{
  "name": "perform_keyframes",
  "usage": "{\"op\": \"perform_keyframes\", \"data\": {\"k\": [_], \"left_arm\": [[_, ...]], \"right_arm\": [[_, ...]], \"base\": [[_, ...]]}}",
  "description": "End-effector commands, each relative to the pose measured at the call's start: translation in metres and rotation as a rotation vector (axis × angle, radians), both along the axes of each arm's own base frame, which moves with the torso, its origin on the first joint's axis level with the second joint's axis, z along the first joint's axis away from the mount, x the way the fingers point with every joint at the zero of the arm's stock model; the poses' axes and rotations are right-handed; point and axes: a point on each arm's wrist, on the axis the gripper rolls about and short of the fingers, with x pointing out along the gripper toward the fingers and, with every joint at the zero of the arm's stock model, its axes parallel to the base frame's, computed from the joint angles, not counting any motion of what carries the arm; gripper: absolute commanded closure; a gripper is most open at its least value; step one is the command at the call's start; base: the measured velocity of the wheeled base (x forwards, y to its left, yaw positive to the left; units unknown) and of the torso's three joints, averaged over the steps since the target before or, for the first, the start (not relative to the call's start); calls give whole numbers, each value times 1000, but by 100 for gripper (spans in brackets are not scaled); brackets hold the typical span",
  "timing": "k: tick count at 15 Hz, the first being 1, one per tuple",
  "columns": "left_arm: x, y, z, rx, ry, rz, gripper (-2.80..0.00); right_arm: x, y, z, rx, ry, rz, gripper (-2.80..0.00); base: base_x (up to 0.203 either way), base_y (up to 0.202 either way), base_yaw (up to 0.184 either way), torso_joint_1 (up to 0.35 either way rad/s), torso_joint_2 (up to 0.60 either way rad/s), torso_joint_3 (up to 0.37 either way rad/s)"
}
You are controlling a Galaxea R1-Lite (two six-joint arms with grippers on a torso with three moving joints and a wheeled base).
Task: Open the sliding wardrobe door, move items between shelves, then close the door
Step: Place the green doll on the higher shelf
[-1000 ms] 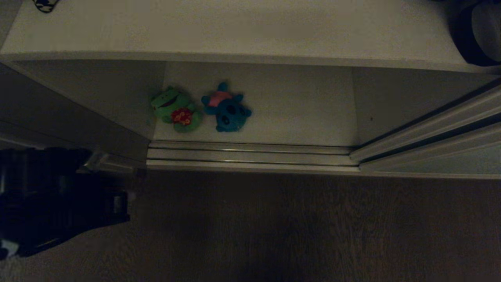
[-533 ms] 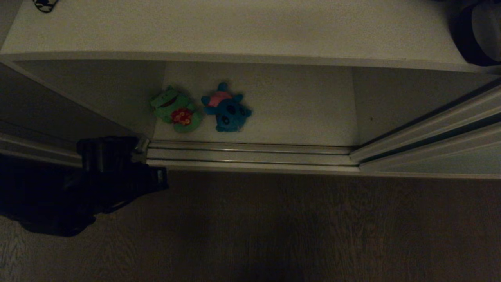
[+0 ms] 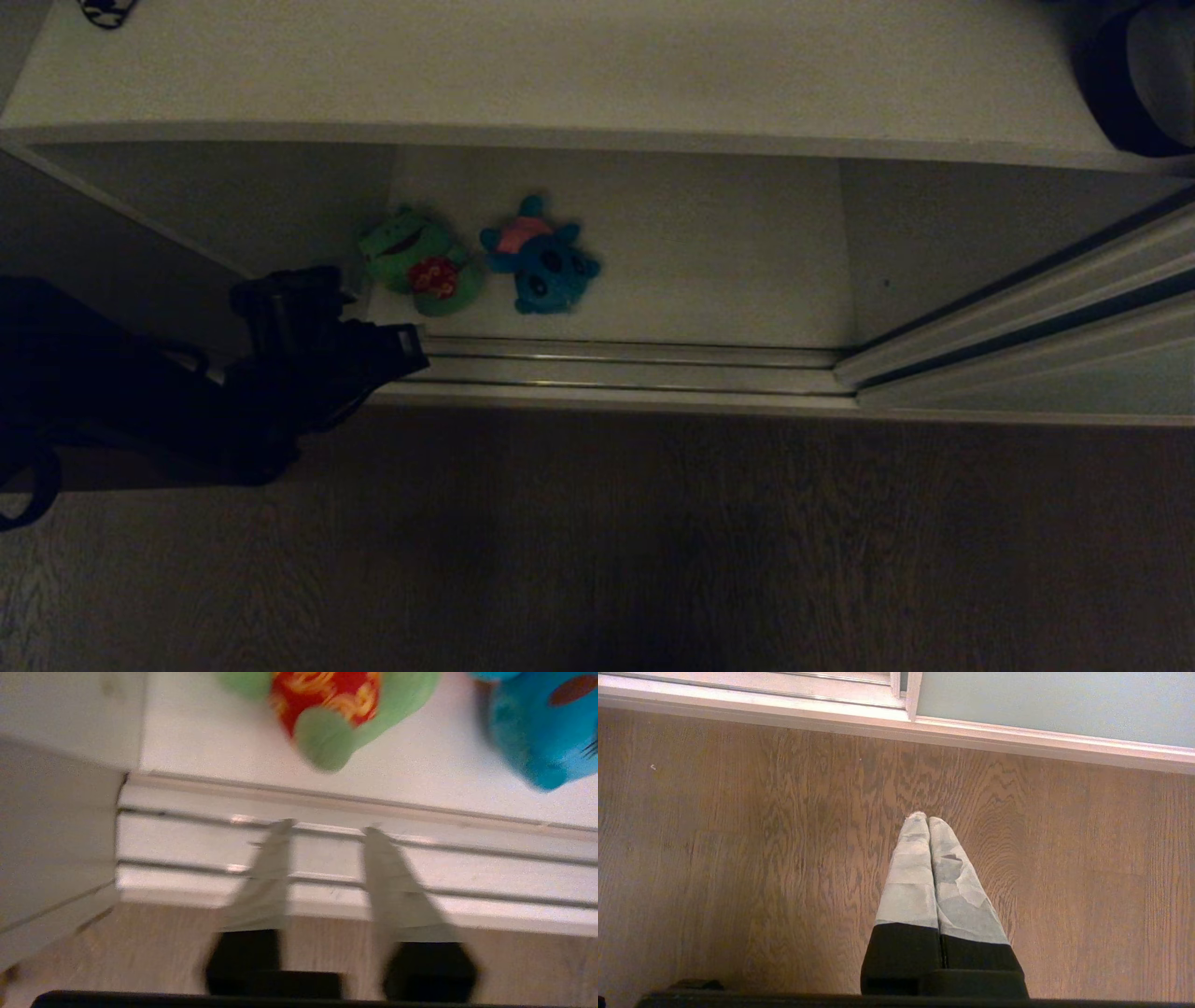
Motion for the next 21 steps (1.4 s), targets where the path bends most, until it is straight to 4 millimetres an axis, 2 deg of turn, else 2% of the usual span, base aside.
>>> {"op": "perform_keyframes", "data": {"k": [1,3,6,8,11,19,20,21], "left_arm": [[3,-1,3,-3,-15,-1,-280],[8,-1,5,5,-40,5,-280],[33,-2,-1,0,-70,10,-280],[50,-4,-14,1,-73,9,-280],[70,-6,-19,-5,-145,10,-280],[103,-8,-33,-20,-257,64,-280],[106,-8,-34,-22,-275,68,0],[109,-8,-36,-24,-288,79,0]], "right_arm": [[0,0,0,0,-1,1,0],[0,0,0,0,-1,1,0],[0,0,0,0,-1,1,0],[0,0,0,0,-1,1,0],[0,0,0,0,-1,1,0],[0,0,0,0,-1,1,0],[0,0,0,0,-3,1,0],[0,0,0,0,-1,1,0]], "base": [[0,0,0,0,0,0],[0,0,0,0,0,0],[0,0,0,0,0,0],[0,0,0,0,0,0],[0,0,0,0,0,0],[0,0,0,0,0,0],[0,0,0,0,0,0],[0,0,0,0,0,0]]}}
